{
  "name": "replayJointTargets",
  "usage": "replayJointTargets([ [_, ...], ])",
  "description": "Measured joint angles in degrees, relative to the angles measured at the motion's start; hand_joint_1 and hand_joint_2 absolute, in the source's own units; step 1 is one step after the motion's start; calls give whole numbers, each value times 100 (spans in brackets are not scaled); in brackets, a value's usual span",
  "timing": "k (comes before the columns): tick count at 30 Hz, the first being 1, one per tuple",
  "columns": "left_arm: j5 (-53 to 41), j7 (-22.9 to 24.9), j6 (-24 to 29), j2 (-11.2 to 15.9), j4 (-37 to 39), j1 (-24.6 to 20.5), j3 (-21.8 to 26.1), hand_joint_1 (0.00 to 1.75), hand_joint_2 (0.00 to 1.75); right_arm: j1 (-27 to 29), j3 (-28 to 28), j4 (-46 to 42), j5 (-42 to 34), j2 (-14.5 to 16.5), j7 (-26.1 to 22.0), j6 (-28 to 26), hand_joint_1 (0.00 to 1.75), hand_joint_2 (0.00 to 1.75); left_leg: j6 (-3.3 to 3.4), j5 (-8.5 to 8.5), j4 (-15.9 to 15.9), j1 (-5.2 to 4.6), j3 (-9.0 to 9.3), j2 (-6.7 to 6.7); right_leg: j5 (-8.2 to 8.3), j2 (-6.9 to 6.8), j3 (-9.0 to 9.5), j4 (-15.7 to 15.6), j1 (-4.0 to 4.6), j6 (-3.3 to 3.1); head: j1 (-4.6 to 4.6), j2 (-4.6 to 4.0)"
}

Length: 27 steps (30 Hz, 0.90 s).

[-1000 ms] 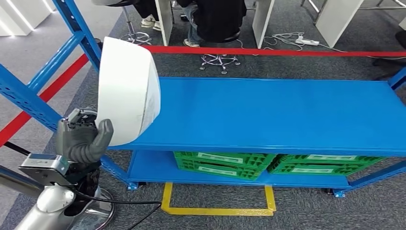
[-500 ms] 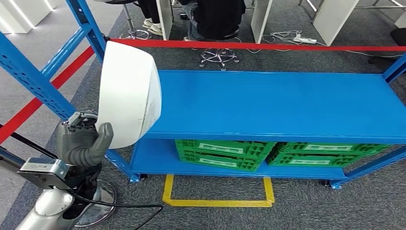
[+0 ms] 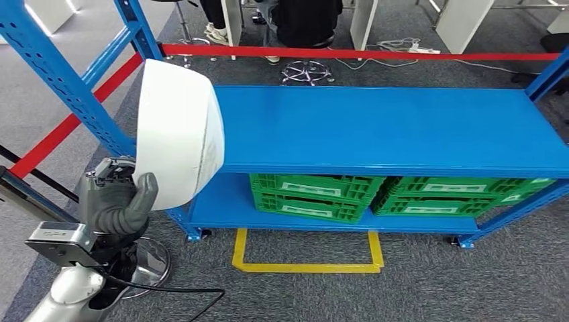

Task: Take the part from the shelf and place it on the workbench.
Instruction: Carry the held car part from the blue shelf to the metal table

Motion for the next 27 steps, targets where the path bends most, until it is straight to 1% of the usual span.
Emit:
replayJointTargets([
  [1,3,-10,2,2,-1,6,-1,175,175,8,-2,-2,-5,6,1,1,0,175,-37,10,2,12,-17,-6,54,-6,-53,-7,-3,-34,11,0],
  [2,12,-20,8,3,-1,15,-1,175,175,14,-5,-6,-11,11,5,1,0,175,-80,-81,48,17,-50,-15,117,-16,-101,-16,-14,-75,9,0],
  [3,25,-30,16,5,-1,24,0,175,175,20,-10,-13,-19,17,9,2,0,175,-126,-287,185,24,-100,-24,194,-30,-166,-29,-27,-114,-2,0],
  [4,36,-39,26,8,-1,33,1,175,175,20,-14,-21,-26,23,12,5,0,175,-167,-587,430,39,-165,-32,265,-41,-236,-34,-36,-139,-12,0],
  [5,46,-45,36,8,-1,40,2,175,175,22,-16,-27,-32,26,15,8,0,175,-206,-911,771,53,-235,-33,337,-46,-307,-30,-35,-153,-27,0],
  [6,50,-49,43,9,-1,46,3,175,175,24,-18,-32,-39,28,19,12,0,175,-236,-1146,1144,71,-289,-32,413,-50,-389,-19,-35,-153,-33,0],
  [7,51,-51,49,11,-1,53,4,175,175,26,-19,-35,-46,31,23,18,0,175,-258,-1239,1435,85,-301,-32,485,-51,-478,-1,-36,-145,-32,0],
  [8,51,-53,55,13,-1,58,5,175,175,27,-20,-38,-52,34,27,24,0,175,-273,-1198,1573,98,-242,-31,551,-53,-581,27,-39,-132,-33,0],
  [9,51,-56,59,15,-1,60,6,175,175,28,-21,-40,-59,37,32,32,0,175,-282,-1059,1508,111,-94,-31,607,-54,-693,65,-43,-116,-33,0],
  [10,50,-60,62,18,-1,61,9,175,175,28,-21,-41,-63,39,34,39,0,175,-286,-906,1249,122,146,-30,650,-54,-795,111,-48,-99,-33,0],
  [11,50,-63,65,20,-5,59,13,175,175,26,-21,-45,-66,42,34,44,0,175,-280,-847,862,129,436,-31,687,-53,-886,161,-50,-77,-34,0],
  [12,47,-67,67,22,-15,57,16,175,175,24,-22,-49,-67,45,35,48,0,175,-256,-857,464,126,705,-36,719,-50,-959,210,-47,-51,-32,0],
  [13,44,-69,71,23,-26,57,20,175,175,22,-22,-55,-68,48,36,51,0,175,-223,-904,172,117,884,-40,759,-47,-1008,245,-44,-19,-31,0],
  [14,41,-72,76,24,-37,55,23,175,175,20,-23,-62,-68,51,39,55,0,175,-181,-962,5,103,967,-44,803,-45,-1040,262,-41,13,-37,0],
  [15,36,-69,80,24,-43,54,25,175,175,18,-23,-67,-70,53,51,62,0,175,-128,-948,-42,87,967,-47,856,-44,-1059,263,-42,49,-38,0],
  [16,30,-59,85,24,-45,48,27,175,175,17,-23,-72,-73,54,69,71,0,175,-74,-897,-40,88,919,-35,892,-38,-1077,261,-53,83,-48,0],
  [17,20,-38,88,23,-45,33,28,175,175,14,-23,-75,-76,57,89,79,0,175,-20,-835,-50,89,866,-22,836,-30,-1117,295,-63,111,-51,0],
  [18,9,-16,92,21,-45,16,27,175,175,11,-23,-81,-81,63,112,89,0,175,35,-763,-63,94,801,-10,674,-20,-1179,410,-71,138,-39,0],
  [19,0,3,96,19,-46,0,27,175,175,7,-23,-89,-85,70,129,97,0,175,72,-686,-74,101,719,2,404,-10,-1261,640,-78,157,-28,0],
  [20,-6,15,99,19,-46,-11,26,175,175,2,-24,-99,-90,76,141,103,0,175,95,-613,-71,95,627,4,82,-5,-1353,974,-78,172,-15,0],
  [21,-7,15,101,19,-46,-13,26,175,175,-3,-24,-110,-96,81,150,109,0,175,106,-539,-66,91,531,5,-181,-3,-1427,1351,-79,185,-5,0],
  [22,-7,6,107,20,-45,-5,25,175,175,-6,-24,-120,-100,82,153,113,0,175,103,-462,-61,86,429,6,-327,-3,-1461,1683,-79,193,-5,0],
  [23,-6,-9,117,21,-45,6,25,175,175,-6,-24,-127,-104,83,154,115,0,175,97,-388,-55,82,328,7,-331,-3,-1433,1885,-79,196,-7,0],
  [24,-5,-27,127,22,-45,23,24,175,175,-3,-24,-133,-105,84,155,116,0,175,86,-316,-49,79,230,7,-206,-4,-1313,1902,-79,193,-7,0],
  [25,-4,-44,137,25,-45,41,24,175,175,0,-25,-139,-106,85,157,116,0,175,72,-246,-45,79,140,7,-31,-4,-1101,1730,-79,184,-7,0],
  [26,-3,-54,142,27,-45,55,24,175,175,1,-26,-146,-107,86,158,116,0,175,55,-176,-39,78,67,6,95,-3,-788,1367,-79,168,-7,0],
  [27,-3,-61,143,30,-46,65,25,175,175,-3,-27,-156,-107,86,159,116,0,175,31,-112,-29,71,6,2,114,-1,-416,884,-72,152,-4,0],
])
